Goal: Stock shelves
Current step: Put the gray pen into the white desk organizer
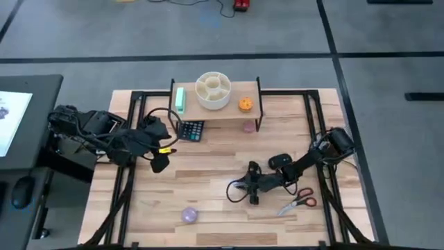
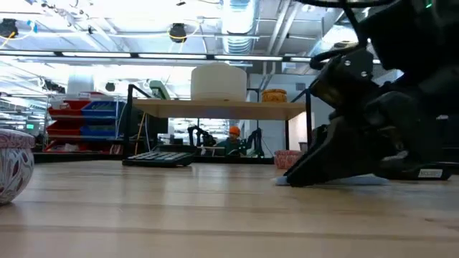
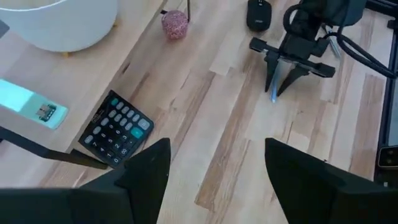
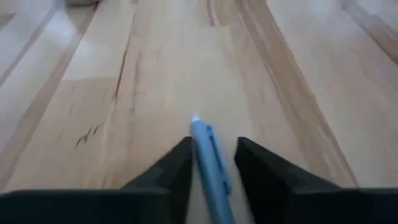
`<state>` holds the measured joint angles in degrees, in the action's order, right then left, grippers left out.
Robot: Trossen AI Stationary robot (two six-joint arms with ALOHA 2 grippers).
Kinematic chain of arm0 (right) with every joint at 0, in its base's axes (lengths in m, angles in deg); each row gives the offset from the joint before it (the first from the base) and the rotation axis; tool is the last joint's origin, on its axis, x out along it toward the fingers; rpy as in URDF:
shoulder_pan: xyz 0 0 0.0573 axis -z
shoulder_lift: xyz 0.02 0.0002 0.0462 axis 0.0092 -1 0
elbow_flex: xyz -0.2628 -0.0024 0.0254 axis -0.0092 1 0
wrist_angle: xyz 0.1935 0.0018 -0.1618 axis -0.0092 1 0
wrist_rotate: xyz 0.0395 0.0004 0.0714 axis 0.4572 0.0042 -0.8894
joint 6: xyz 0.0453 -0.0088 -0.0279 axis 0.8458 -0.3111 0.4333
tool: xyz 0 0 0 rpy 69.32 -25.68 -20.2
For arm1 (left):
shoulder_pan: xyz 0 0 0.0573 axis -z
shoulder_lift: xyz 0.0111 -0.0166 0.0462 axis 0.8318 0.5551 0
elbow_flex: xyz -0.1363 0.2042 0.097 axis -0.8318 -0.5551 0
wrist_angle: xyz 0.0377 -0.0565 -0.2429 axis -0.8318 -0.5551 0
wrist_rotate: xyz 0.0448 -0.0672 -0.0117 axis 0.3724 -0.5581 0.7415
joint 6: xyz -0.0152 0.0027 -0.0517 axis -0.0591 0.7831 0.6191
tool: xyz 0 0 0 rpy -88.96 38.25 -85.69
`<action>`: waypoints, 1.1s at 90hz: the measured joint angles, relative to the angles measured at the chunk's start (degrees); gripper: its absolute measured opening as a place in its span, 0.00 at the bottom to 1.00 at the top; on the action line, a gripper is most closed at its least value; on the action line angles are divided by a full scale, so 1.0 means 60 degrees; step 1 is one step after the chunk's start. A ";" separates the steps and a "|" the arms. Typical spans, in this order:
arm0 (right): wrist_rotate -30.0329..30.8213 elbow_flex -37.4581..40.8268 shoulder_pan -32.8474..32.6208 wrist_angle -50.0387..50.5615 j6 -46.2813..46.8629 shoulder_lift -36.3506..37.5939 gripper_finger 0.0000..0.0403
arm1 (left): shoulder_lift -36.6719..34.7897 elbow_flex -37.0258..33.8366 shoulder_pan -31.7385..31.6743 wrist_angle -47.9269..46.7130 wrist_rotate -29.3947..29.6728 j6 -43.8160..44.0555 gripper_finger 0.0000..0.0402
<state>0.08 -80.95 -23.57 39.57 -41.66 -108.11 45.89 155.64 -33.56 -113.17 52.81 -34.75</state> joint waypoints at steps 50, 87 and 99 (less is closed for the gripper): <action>0.0151 -0.0119 0.1194 0.1467 0.1479 0.2864 0.01 | 0.0000 0.0001 0.0000 0.0020 -0.0163 -0.0040 0.59; -0.0242 -0.0211 0.1819 0.2613 0.0578 0.4509 0.02 | 0.0004 0.0001 0.0000 0.0029 -0.0229 -0.0051 0.59; -0.1214 -0.0211 0.1865 0.3977 -0.0542 0.4525 0.10 | 0.0002 0.0001 0.0000 0.0029 -0.0234 -0.0055 0.59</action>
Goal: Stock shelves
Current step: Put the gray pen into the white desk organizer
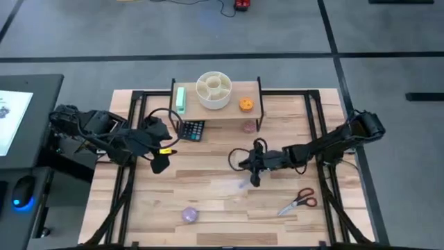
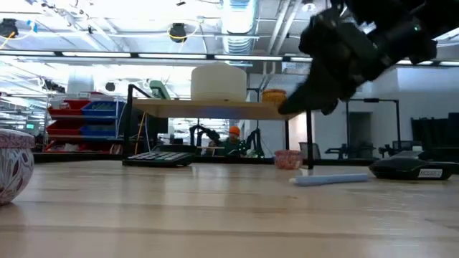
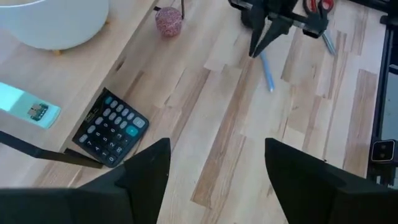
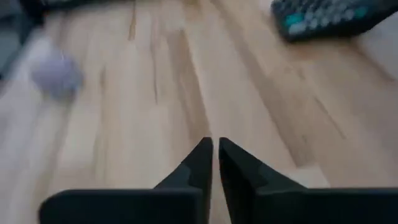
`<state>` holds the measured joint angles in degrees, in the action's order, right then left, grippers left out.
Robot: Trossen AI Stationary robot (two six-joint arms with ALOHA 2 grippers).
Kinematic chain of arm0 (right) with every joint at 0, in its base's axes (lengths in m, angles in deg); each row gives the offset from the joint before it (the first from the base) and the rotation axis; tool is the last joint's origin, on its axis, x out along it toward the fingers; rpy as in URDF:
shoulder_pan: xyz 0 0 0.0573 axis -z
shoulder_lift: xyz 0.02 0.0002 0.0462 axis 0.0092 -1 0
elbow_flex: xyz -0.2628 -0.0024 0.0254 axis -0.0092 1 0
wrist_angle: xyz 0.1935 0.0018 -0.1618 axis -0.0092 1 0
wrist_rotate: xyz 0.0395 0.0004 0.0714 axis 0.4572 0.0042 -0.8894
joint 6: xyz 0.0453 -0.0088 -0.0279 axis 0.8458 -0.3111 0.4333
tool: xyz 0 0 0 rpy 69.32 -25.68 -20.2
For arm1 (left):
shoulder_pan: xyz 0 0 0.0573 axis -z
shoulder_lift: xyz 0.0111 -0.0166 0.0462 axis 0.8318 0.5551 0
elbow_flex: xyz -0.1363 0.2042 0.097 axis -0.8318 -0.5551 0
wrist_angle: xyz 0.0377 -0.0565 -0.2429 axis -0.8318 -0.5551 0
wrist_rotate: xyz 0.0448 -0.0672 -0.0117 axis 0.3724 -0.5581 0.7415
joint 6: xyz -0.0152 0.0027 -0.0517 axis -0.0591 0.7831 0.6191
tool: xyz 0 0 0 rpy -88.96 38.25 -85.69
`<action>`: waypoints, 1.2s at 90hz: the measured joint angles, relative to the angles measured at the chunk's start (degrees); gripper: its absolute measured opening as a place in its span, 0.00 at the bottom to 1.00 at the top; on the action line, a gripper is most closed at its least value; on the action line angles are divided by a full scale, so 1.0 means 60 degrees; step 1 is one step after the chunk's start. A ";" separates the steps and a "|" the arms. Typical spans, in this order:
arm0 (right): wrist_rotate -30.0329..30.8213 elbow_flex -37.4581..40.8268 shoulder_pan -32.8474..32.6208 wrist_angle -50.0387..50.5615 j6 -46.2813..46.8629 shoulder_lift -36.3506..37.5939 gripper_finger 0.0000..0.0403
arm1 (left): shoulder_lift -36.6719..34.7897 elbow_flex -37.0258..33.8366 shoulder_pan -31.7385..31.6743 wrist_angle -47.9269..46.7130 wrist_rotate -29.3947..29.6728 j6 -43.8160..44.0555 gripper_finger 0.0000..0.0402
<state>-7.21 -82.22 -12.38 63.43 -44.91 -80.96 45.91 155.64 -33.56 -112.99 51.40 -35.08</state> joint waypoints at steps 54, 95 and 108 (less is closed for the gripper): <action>-0.2380 -0.0072 -0.0231 0.0802 -0.2659 -0.2121 0.29 | 0.0002 0.0000 0.0004 0.0002 -0.0243 -0.0087 0.59; -0.1901 -0.0114 -0.0438 0.0083 -0.0619 -0.2570 0.02 | 0.0002 0.0000 0.0004 -0.0007 -0.0239 -0.0091 0.59; -0.1645 0.0004 -0.0229 0.0261 0.0428 -0.1742 0.01 | 0.0000 0.0000 0.0004 -0.0007 -0.0239 -0.0091 0.59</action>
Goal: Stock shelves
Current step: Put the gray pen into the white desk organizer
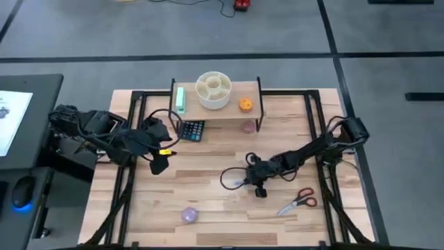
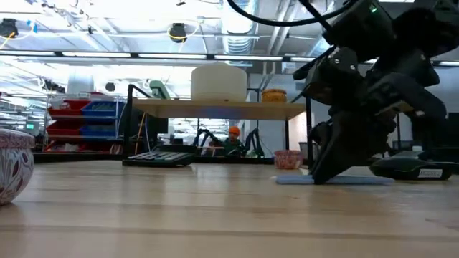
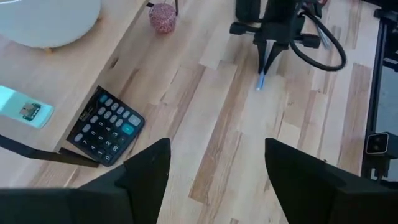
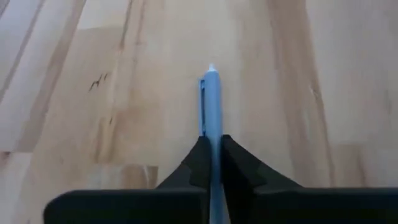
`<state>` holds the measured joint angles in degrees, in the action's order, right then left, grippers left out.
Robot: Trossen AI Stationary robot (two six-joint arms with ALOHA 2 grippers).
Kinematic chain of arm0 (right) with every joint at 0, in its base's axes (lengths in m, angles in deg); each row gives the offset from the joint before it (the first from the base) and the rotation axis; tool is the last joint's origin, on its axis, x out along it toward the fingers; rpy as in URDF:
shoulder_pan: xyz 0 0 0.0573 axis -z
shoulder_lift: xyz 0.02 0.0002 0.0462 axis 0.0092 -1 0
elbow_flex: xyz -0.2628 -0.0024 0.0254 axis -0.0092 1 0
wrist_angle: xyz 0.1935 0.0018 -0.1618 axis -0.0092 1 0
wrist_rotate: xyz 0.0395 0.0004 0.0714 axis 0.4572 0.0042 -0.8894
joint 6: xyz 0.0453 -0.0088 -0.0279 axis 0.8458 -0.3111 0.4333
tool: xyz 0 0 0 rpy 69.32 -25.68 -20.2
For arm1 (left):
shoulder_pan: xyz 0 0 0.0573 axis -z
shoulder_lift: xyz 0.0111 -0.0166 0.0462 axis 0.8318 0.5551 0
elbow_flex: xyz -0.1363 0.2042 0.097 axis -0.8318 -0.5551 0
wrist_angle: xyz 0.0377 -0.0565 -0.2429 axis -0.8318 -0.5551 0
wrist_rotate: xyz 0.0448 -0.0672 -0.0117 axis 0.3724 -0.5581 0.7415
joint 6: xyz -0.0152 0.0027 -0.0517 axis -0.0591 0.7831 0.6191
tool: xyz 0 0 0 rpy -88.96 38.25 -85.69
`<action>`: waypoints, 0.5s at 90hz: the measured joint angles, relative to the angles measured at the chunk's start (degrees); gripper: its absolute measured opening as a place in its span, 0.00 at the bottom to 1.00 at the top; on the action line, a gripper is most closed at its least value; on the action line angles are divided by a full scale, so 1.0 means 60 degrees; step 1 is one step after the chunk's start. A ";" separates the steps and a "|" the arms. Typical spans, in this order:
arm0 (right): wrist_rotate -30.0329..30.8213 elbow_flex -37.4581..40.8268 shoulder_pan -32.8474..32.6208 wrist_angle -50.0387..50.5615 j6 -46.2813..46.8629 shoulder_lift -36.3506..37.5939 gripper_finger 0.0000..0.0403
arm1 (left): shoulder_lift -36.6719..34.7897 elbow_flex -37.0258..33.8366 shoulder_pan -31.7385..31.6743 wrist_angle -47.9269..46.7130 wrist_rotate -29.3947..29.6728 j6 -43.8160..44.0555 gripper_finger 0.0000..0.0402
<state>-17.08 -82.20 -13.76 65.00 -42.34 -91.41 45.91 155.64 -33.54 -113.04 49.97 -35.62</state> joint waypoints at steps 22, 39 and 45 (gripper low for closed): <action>0.1263 0.0011 0.0301 -0.0379 0.0831 0.1482 0.01 | 0.0002 0.0000 0.0000 0.0008 0.0004 -0.0001 0.59; 0.1303 -0.0004 0.0408 -0.0288 0.0830 0.1885 0.01 | -0.0002 0.0000 0.0000 0.0003 0.0004 -0.0005 0.59; 0.1289 -0.0004 0.0332 -0.0244 0.0817 0.1873 0.00 | 0.0002 0.0000 0.0000 -0.0004 0.0000 -0.0060 0.59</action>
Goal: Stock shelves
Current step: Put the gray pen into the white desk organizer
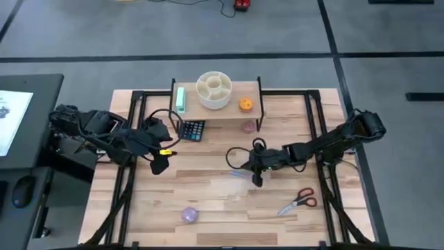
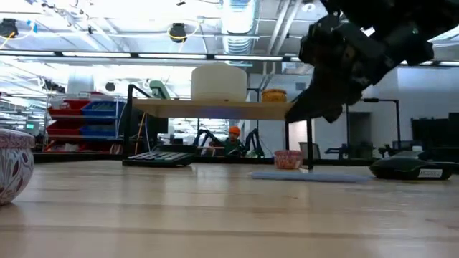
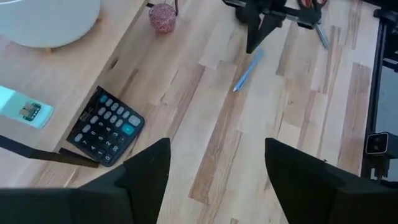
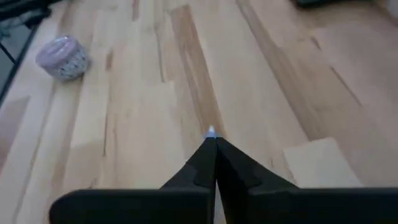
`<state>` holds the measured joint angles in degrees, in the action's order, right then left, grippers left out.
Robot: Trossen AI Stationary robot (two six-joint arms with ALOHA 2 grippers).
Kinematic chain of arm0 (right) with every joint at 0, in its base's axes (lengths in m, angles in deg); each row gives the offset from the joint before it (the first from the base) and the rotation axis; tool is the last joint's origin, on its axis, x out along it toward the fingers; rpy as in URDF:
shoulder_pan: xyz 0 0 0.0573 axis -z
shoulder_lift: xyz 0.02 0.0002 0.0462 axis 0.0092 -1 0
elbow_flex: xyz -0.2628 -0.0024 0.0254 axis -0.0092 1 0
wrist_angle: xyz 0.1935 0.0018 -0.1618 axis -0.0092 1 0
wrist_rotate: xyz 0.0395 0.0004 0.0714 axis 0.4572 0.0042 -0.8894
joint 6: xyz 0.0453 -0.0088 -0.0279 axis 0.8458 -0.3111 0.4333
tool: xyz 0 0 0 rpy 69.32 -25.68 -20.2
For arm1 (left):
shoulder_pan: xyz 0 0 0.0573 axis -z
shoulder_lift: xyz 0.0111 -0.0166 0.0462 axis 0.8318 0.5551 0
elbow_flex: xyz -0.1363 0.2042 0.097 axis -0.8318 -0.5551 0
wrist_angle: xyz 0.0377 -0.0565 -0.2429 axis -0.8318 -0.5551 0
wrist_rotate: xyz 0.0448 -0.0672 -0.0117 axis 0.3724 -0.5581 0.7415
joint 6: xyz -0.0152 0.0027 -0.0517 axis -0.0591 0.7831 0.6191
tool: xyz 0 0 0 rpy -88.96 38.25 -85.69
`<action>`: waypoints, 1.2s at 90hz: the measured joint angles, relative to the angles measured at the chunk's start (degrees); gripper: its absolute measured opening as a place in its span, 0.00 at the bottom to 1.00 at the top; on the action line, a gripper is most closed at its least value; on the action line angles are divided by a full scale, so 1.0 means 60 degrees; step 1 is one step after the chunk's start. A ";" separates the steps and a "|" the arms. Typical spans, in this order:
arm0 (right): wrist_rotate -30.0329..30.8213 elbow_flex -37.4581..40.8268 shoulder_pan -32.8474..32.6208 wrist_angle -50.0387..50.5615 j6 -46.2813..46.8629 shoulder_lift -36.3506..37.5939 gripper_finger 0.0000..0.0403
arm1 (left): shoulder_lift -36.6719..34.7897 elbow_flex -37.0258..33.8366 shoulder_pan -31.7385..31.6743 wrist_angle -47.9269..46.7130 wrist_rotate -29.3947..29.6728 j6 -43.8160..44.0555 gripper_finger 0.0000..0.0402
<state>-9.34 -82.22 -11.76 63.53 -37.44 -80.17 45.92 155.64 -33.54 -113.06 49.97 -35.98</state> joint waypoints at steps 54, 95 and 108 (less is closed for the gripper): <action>0.2859 0.0452 -0.1913 -0.1918 0.0068 -0.2859 0.47 | -0.0003 0.0000 0.0000 0.0001 0.0007 -0.0013 0.59; 0.5028 0.0357 -0.2923 -0.3620 0.2065 -0.5022 0.26 | -0.0001 0.0000 -0.0004 0.0011 0.0003 -0.0006 0.59; 0.5410 0.0393 -0.3027 -0.4092 0.2628 -0.5302 0.21 | -0.0002 0.0000 -0.0004 0.0015 -0.0002 -0.0004 0.59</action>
<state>23.12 -79.86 -29.93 38.98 -21.67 -111.99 45.91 155.64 -33.56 -112.97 49.96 -36.00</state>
